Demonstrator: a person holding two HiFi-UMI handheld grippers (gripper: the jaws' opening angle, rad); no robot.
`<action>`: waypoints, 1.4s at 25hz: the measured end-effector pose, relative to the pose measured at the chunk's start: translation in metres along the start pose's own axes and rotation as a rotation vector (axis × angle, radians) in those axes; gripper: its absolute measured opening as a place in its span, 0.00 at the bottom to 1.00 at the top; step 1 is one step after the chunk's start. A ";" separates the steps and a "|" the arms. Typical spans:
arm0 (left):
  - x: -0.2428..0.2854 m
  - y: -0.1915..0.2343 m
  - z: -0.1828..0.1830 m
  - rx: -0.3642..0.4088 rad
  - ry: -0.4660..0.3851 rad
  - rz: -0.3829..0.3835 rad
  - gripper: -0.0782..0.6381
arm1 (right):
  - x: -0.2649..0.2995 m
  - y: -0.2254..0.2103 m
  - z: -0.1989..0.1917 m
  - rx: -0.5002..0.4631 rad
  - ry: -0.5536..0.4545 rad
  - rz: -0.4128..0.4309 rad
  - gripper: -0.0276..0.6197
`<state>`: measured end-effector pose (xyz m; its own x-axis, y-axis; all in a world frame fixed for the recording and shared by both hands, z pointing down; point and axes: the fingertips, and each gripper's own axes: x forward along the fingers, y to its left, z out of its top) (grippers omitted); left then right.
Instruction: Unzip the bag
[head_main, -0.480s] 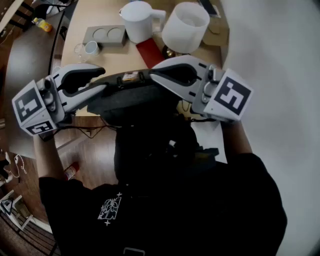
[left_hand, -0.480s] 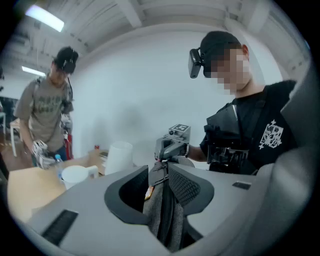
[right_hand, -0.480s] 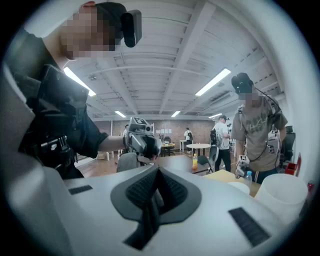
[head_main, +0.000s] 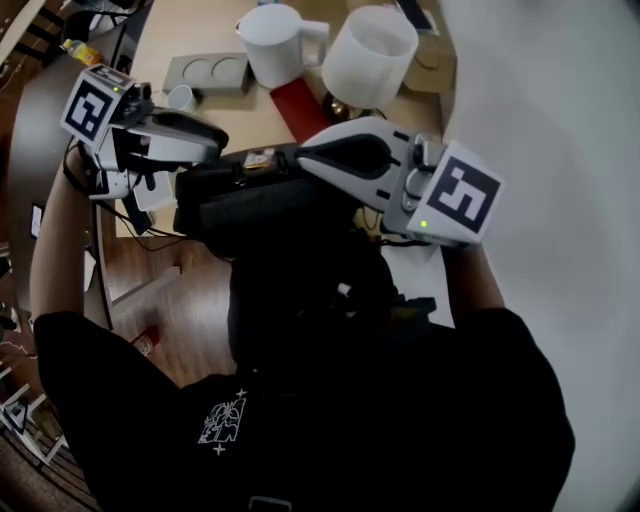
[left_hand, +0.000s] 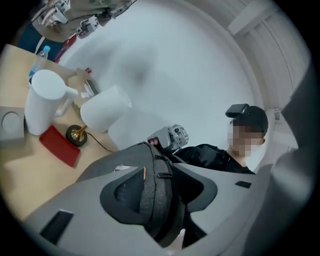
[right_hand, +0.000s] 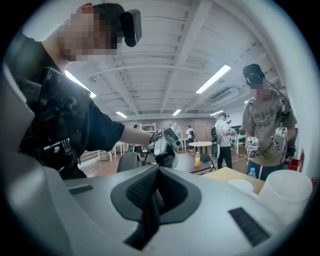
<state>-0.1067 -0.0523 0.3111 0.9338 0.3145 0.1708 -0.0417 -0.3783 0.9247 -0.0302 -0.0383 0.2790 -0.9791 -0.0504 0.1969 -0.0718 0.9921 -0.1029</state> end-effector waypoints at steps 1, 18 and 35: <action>0.002 -0.001 -0.001 -0.007 0.046 -0.006 0.36 | 0.000 0.000 0.000 0.004 -0.002 -0.001 0.08; 0.030 -0.007 -0.021 -0.063 0.549 -0.079 0.36 | 0.000 0.004 0.001 0.032 -0.003 0.012 0.08; 0.035 -0.015 -0.025 0.378 0.720 0.258 0.22 | 0.000 0.003 0.002 0.039 0.001 0.016 0.08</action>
<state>-0.0824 -0.0138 0.3118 0.4519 0.6071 0.6537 0.0191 -0.7392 0.6732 -0.0309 -0.0357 0.2766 -0.9801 -0.0348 0.1956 -0.0638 0.9876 -0.1438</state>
